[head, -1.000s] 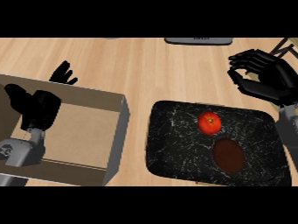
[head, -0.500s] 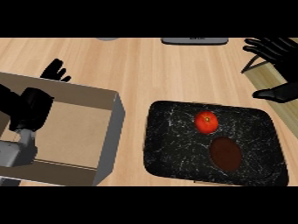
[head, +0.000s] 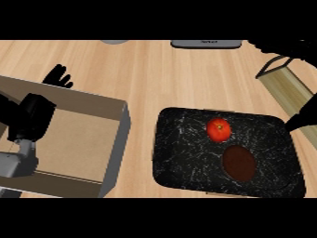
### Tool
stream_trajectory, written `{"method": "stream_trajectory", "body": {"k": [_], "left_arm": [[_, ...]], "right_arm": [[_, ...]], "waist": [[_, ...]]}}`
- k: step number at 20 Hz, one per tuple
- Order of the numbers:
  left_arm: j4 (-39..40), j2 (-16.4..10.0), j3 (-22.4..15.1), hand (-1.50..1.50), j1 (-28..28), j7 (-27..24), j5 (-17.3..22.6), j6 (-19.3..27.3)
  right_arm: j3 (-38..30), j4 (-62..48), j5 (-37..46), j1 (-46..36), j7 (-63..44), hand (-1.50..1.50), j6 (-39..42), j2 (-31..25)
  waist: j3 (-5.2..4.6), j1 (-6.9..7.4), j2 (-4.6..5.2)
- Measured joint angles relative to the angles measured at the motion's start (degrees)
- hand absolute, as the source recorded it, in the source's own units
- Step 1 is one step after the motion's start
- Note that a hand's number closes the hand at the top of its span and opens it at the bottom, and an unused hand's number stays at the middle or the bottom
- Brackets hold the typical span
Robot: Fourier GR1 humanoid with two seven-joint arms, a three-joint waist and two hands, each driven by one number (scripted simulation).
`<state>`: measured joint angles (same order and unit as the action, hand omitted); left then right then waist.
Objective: Pick the tomato from the tray and place it in the tiered shelf
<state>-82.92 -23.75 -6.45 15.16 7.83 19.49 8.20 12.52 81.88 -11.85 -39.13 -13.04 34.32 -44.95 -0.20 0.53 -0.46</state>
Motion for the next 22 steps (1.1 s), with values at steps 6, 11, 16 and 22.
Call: {"method": "stream_trajectory", "body": {"k": [6, 11, 16, 22], "left_arm": [[-0.99, 1.15, -0.01, 0.00, -0.78, -0.73, -1.37, 0.28], [-0.32, 1.29, 1.53, 0.00, 0.01, -0.77, -1.51, -0.13], [0.23, 1.73, 2.01, 0.00, -0.55, -1.12, -2.07, -0.55], [-0.12, 2.19, 3.06, 0.00, -0.54, -1.05, -2.75, -0.84]], "right_arm": [[8.35, 7.90, 10.86, -2.74, -10.26, -1.50, -2.24, 2.97], [12.90, 10.84, 17.48, -1.41, -16.51, -1.50, -3.56, 8.77], [16.93, 11.16, 23.81, -0.75, -21.37, -1.50, -1.87, 11.33], [18.52, 12.92, 30.52, 2.21, -24.25, -1.50, 0.81, 13.29]], "waist": [[0.08, -0.03, 0.17], [0.14, -0.24, 0.34], [0.16, -0.27, 0.41], [0.18, -0.41, 0.40]]}}
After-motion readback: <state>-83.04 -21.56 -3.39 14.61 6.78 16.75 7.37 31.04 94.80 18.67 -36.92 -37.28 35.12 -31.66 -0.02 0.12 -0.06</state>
